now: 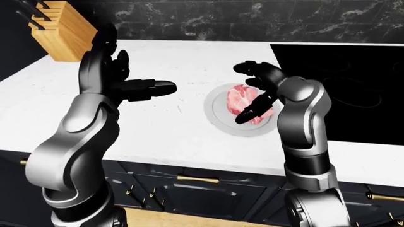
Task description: Pick the pork chop from the plate and place it in the pan.
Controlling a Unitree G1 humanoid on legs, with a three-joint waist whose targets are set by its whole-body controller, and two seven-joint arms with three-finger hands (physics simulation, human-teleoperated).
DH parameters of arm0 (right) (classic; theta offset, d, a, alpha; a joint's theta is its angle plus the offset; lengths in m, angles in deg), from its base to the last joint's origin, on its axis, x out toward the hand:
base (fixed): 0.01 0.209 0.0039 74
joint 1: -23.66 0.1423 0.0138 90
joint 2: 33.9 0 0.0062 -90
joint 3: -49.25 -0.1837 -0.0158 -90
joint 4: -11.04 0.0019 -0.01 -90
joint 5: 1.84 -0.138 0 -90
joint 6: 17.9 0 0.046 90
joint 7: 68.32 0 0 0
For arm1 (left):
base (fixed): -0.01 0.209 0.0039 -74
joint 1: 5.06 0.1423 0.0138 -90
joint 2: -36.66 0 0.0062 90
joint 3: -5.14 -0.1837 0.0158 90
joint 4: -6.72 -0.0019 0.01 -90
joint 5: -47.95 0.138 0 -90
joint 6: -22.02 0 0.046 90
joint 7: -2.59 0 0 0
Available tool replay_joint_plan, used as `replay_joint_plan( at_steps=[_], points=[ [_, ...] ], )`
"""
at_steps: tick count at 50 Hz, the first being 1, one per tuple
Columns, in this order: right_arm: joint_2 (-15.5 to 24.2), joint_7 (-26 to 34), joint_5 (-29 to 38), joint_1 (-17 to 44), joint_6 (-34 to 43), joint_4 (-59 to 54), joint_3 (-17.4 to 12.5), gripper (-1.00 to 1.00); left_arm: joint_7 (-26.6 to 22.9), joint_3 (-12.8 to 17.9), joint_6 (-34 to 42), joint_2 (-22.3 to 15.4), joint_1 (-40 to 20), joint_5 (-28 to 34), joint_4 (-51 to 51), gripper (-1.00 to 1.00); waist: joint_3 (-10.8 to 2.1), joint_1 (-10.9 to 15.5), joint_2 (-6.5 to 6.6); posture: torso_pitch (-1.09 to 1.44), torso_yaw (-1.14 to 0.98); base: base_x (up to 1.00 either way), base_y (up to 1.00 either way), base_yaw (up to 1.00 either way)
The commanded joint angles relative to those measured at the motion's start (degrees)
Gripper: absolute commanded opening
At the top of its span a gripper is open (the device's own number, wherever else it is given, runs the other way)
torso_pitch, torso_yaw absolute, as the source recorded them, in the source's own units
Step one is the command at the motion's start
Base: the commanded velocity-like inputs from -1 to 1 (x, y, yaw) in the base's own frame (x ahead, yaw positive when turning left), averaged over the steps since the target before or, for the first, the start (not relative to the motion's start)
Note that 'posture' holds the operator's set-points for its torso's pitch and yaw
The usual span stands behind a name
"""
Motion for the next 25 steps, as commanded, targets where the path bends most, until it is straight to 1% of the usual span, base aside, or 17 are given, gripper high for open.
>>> replay_joint_plan(
  at_steps=[1, 5, 9, 16, 18, 25],
  points=[
    [0.4, -1.3, 0.0, 1.7, -1.1, 1.8, -0.4, 0.72, 0.0, 0.5, -1.6, -0.6, -1.7, 0.2, 1.4, 1.00, -1.59, 0.0, 0.02, 0.00, 0.00, 0.00, 0.00, 0.00],
    [0.4, -2.4, -0.8, 1.4, -1.5, 1.0, -0.7, 0.75, 0.0, 0.3, -1.9, -0.5, -1.5, 0.3, 1.2, 1.00, -1.63, 0.0, 0.02, 0.00, 0.00, 0.00, 0.00, 0.00],
    [0.4, -3.6, -1.9, 1.6, -1.9, -0.2, -0.8, 0.73, 0.2, 0.3, -1.2, -0.4, -1.8, 0.3, 1.6, 1.00, -1.70, 0.0, -0.03, 0.00, 0.00, 0.00, 0.00, 0.00],
    [0.7, -3.7, -2.1, 1.9, -1.3, 0.1, -0.4, 0.74, -0.3, 0.1, -2.3, -0.3, -1.5, 0.8, 0.9, 1.00, -1.69, 0.1, -0.06, 0.00, 0.00, 0.00, 0.00, 0.00],
    [0.9, -3.6, -2.1, 2.2, -1.1, 0.2, -0.4, 0.77, -0.3, 0.0, -2.1, -0.2, -1.6, 0.8, 1.1, 1.00, -1.69, 0.1, -0.08, 0.00, 0.00, 0.00, 0.00, 0.00],
    [0.9, -4.4, -2.1, 2.1, -1.8, -0.4, -0.3, 0.77, -0.5, 0.2, -1.9, -0.1, -1.7, 0.9, 1.2, 1.00, -1.68, 0.1, -0.13, 0.00, 0.00, 0.00, 0.00, 0.00]
  ],
)
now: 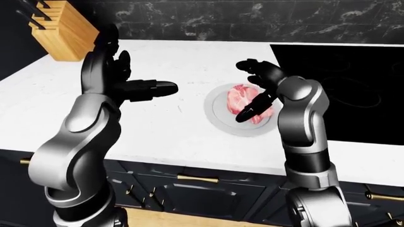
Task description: Pick the pork chop from the plate and place it in the pan.
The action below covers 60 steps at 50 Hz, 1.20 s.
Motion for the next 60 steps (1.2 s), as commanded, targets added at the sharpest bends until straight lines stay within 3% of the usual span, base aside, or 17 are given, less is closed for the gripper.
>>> replay_joint_plan(
  at_steps=[1, 26, 34, 49, 60],
  points=[
    [0.3, -0.8, 0.2, 1.7, -1.1, 1.6, -0.2, 0.77, -0.1, 0.6, -1.7, -0.6, -1.6, 0.2, 1.4, 1.00, -1.52, 0.0, 0.09, 0.00, 0.00, 0.00, 0.00, 0.00],
    [-0.1, -3.0, 0.4, 0.5, -4.0, -1.0, -0.2, 0.77, -0.3, 0.4, -2.2, -0.5, -1.4, 0.4, 1.2, 1.00, -1.61, 0.0, 0.09, 0.00, 0.00, 0.00, 0.00, 0.00],
    [-0.5, -3.4, 0.4, 0.4, -4.4, -1.4, 0.2, 0.62, -0.4, 0.3, -2.3, -0.4, -1.4, 0.7, 1.0, 1.00, -1.66, 0.0, 0.06, 0.00, 0.00, 0.00, 0.00, 0.00],
    [-0.7, -4.1, 3.4, -0.2, -7.4, -2.5, 0.9, 0.62, -0.4, 0.4, -1.9, -0.3, -1.5, 0.7, 1.4, 1.00, -1.70, 0.0, 0.06, 0.00, 0.00, 0.00, 0.00, 0.00],
    [-1.2, -4.7, 5.4, -0.1, -9.4, -3.4, 0.6, 0.49, -0.3, 0.6, -1.6, -0.3, -1.6, 0.5, 1.6, 1.00, -1.71, 0.0, 0.08, 0.00, 0.00, 0.00, 0.00, 0.00]
  ],
)
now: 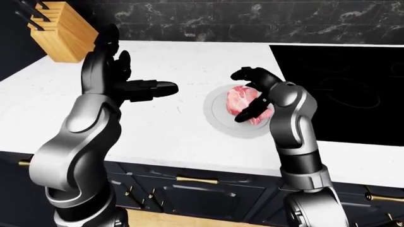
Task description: Pick the pork chop from the plate and place it in the pan.
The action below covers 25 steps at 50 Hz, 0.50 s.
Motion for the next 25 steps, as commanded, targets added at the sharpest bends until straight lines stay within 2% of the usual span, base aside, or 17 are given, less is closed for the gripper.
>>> replay_joint_plan(
  at_steps=[1, 2, 4, 17, 25],
  points=[
    [0.2, -0.8, 0.6, 1.8, -1.3, 1.4, -0.2, 0.47, 0.1, 0.6, -1.6, -0.6, -1.7, 0.0, 1.5, 1.00, -1.54, 0.0, 0.08, 0.00, 0.00, 0.00, 0.00, 0.00],
    [0.2, -0.9, 0.6, 2.0, -1.5, 1.2, -0.3, 0.46, 0.1, 0.5, -1.7, -0.6, -1.6, 0.1, 1.4, 1.00, -1.54, 0.0, 0.08, 0.00, 0.00, 0.00, 0.00, 0.00],
    [0.2, -0.9, 0.7, 2.2, -1.6, 1.1, -0.4, 0.30, 0.0, 0.4, -1.9, -0.6, -1.6, 0.1, 1.3, 1.00, -1.55, 0.0, 0.07, 0.00, 0.00, 0.00, 0.00, 0.00],
    [-0.2, -2.7, 4.4, 1.0, -5.9, -0.5, 0.1, 0.31, 0.0, 0.3, -2.0, -0.5, -1.4, 0.2, 1.3, 1.00, -1.47, 0.0, 0.05, 0.00, 0.00, 0.00, 0.00, 0.00],
    [-0.3, -3.3, 4.8, 2.4, -6.5, -1.9, -0.3, 0.28, -0.1, 0.2, -2.1, -0.5, -1.6, 0.4, 1.1, 1.00, -1.45, 0.0, 0.04, 0.00, 0.00, 0.00, 0.00, 0.00]
  ],
)
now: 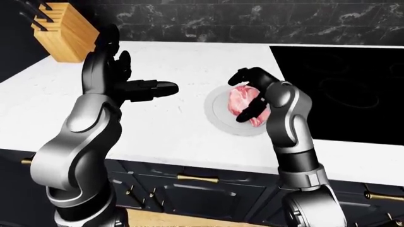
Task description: Pick the pork chop from the plate and place it in the pan.
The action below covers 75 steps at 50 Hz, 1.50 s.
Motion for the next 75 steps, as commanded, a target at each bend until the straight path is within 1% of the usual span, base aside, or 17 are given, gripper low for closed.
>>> replay_joint_plan(
  at_steps=[1, 3, 8, 9, 11, 13, 16, 20, 24, 27, 37, 42, 57, 68, 69, 73, 75],
  points=[
    [0.4, -1.2, 0.5, 2.3, -0.6, 1.4, -0.4, 0.07, -0.1, 0.5, -1.7, -0.5, -1.6, 0.2, 1.4, 1.00, -1.42, 0.0, 0.13, 0.00, 0.00, 0.00, 0.00, 0.00],
    [0.3, -1.2, 0.5, 2.7, -0.5, 1.2, -0.3, -0.24, -0.1, 0.4, -1.7, -0.5, -1.6, 0.2, 1.4, 1.00, -1.44, 0.0, 0.14, 0.00, 0.00, 0.00, 0.00, 0.00],
    [0.4, -0.6, 0.6, 4.1, 0.1, 1.0, -0.3, -0.30, -0.2, 0.4, -1.8, -0.4, -1.6, 0.3, 1.3, 1.00, -1.40, 0.1, 0.18, 0.00, 0.00, 0.00, 0.00, 0.00],
    [0.5, -0.6, 0.5, 4.3, 0.1, 0.9, -0.4, -0.40, -0.2, 0.3, -1.8, -0.4, -1.5, 0.4, 1.4, 1.00, -1.40, 0.1, 0.18, 0.00, 0.00, 0.00, 0.00, 0.00],
    [0.7, -0.2, 0.6, 5.0, 0.3, 0.6, -0.4, -0.84, -0.1, 0.2, -1.6, -0.3, -1.6, 0.4, 1.5, 1.00, -1.42, 0.1, 0.19, 0.00, 0.00, 0.00, 0.00, 0.00],
    [0.8, 0.0, 0.8, 6.0, 0.5, 0.2, -0.4, -1.00, -0.3, 0.1, -1.8, -0.3, -1.5, 0.5, 1.3, 1.00, -1.44, 0.1, 0.19, 0.00, 0.00, 0.00, 0.00, 0.00],
    [1.3, 0.1, 1.0, 9.0, 0.6, -1.5, -0.5, -1.00, -0.3, 0.1, -1.6, -0.2, -1.5, 0.6, 1.5, 1.00, -1.42, 0.1, 0.25, 0.00, 0.00, 0.00, 0.00, 0.00],
    [3.5, 3.1, 2.0, 17.9, 1.2, -6.6, -0.8, -1.00, -0.3, 0.2, -1.5, -0.1, -1.7, 0.7, 1.5, 1.00, -1.37, -0.1, 0.45, 0.00, 0.00, 0.00, 0.00, 0.00],
    [7.3, 6.3, 2.7, 34.5, -0.9, -19.6, -1.1, -1.00, -0.3, 0.1, -1.3, 0.1, -1.7, 0.6, 1.9, 1.00, -1.14, -0.4, 0.73, 0.00, 0.00, 0.00, 0.00, 0.00],
    [9.0, 7.6, 2.8, 43.4, -2.1, -27.9, -1.3, -1.00, -0.4, 0.1, -1.3, 0.1, -1.6, 0.6, 1.9, 1.00, -0.82, -0.5, 1.00, 0.00, 0.00, 0.00, 0.00, 0.00],
    [11.1, 11.2, 4.3, 53.5, -4.9, -38.1, -1.5, -1.00, 0.1, 0.3, -0.6, 0.1, -2.0, 0.0, 2.5, 1.00, -0.30, -0.8, 0.79, 0.00, 0.00, 0.00, 0.00, 0.00],
    [11.6, 11.9, 3.9, 57.0, -5.1, -41.3, -1.4, -1.00, 0.1, 0.5, -0.7, -0.1, -1.9, -0.1, 2.5, 1.00, -0.07, -0.7, 1.08, 0.00, 0.00, 0.00, 0.00, 0.00],
    [14.7, 21.3, 4.3, 59.7, 0.9, -38.3, -2.2, -1.00, 0.4, 0.8, -0.7, -0.4, -2.0, -0.9, 2.5, 1.00, 0.48, -0.9, 1.16, 0.00, 0.00, 0.00, 0.00, 0.00],
    [18.1, 29.9, 10.2, 58.6, 0.5, -32.0, -2.2, -1.00, 0.9, 0.8, -0.3, -0.6, -2.2, -1.4, 3.0, 1.00, 0.83, -0.9, 1.14, 0.00, 0.00, 0.00, 0.00, 0.00],
    [18.3, 29.9, 10.5, 58.8, 0.3, -32.2, -2.3, -1.00, 0.9, 0.8, -0.3, -0.6, -2.1, -1.4, 3.0, 1.00, -0.76, -0.6, 1.10, 0.00, 0.00, 0.00, -0.16, 0.00],
    [18.2, 30.2, 11.1, 58.8, 0.3, -32.0, -2.8, -1.00, 0.9, 0.8, -0.3, -0.6, -2.1, -1.4, 3.1, 1.00, -0.98, -0.4, 3.10, 0.00, 0.00, 0.00, -0.28, 0.00],
    [18.2, 30.4, 11.3, 58.5, 0.2, -31.6, -2.9, -1.00, 0.9, 0.8, -0.4, -0.7, -2.0, -1.4, 3.0, 1.00, -1.41, -0.4, 2.93, 0.00, 0.00, 0.00, -0.31, 0.00]
  ],
)
